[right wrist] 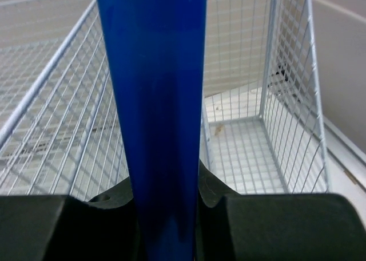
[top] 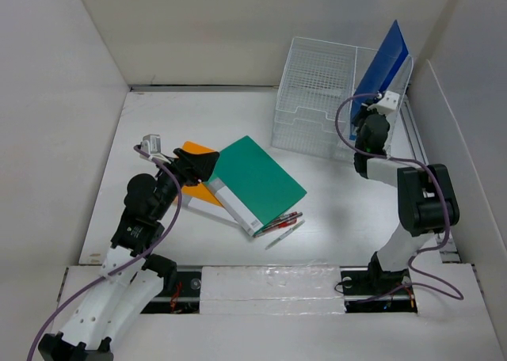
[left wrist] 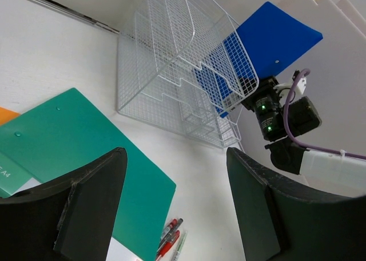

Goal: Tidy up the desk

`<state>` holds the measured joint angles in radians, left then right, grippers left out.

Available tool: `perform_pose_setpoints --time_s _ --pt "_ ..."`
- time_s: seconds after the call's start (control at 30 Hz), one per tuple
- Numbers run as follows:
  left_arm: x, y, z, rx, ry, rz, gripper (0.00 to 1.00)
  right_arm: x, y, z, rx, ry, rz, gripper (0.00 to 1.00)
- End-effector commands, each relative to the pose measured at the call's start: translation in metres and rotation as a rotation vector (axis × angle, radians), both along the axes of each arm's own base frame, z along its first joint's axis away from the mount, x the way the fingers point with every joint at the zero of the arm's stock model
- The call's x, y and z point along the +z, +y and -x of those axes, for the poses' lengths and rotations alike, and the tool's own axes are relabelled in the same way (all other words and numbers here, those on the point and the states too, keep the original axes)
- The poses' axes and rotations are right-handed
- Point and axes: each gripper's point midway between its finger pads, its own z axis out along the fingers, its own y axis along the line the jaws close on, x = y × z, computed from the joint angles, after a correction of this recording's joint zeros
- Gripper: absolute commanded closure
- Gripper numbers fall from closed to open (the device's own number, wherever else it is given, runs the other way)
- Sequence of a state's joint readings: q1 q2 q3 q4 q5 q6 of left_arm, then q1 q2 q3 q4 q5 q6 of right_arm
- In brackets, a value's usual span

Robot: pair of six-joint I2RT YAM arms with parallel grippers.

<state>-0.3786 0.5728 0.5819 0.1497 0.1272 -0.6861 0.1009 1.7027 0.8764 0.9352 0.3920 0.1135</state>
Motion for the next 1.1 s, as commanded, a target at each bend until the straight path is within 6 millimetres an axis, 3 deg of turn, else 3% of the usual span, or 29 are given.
perform_pose_setpoints --time_s 0.0,0.23,0.47,0.63,0.7,0.83,1.07 --pt "0.015 0.0 0.002 -0.004 -0.058 0.026 0.34 0.017 0.008 -0.01 0.048 -0.066 -0.018 0.99" --pt "0.014 0.0 0.002 -0.004 -0.056 0.027 0.34 0.0 0.009 -0.011 0.032 -0.01 -0.015 0.84" --pt "0.014 -0.002 0.002 -0.01 -0.055 0.028 0.34 0.005 0.001 0.004 -0.008 0.029 -0.017 0.54" --pt "0.015 -0.002 0.003 -0.011 -0.06 0.031 0.34 0.024 -0.001 0.015 -0.035 0.034 -0.042 0.38" --pt "0.016 -0.002 0.003 -0.013 -0.062 0.032 0.34 0.023 -0.003 0.016 -0.053 0.044 -0.051 0.34" --pt "0.016 -0.001 0.004 -0.013 -0.064 0.031 0.34 0.045 -0.001 0.022 -0.056 0.029 -0.067 0.26" --pt "0.015 -0.002 0.004 -0.018 -0.062 0.035 0.34 0.09 -0.021 0.005 -0.041 0.035 -0.084 0.19"
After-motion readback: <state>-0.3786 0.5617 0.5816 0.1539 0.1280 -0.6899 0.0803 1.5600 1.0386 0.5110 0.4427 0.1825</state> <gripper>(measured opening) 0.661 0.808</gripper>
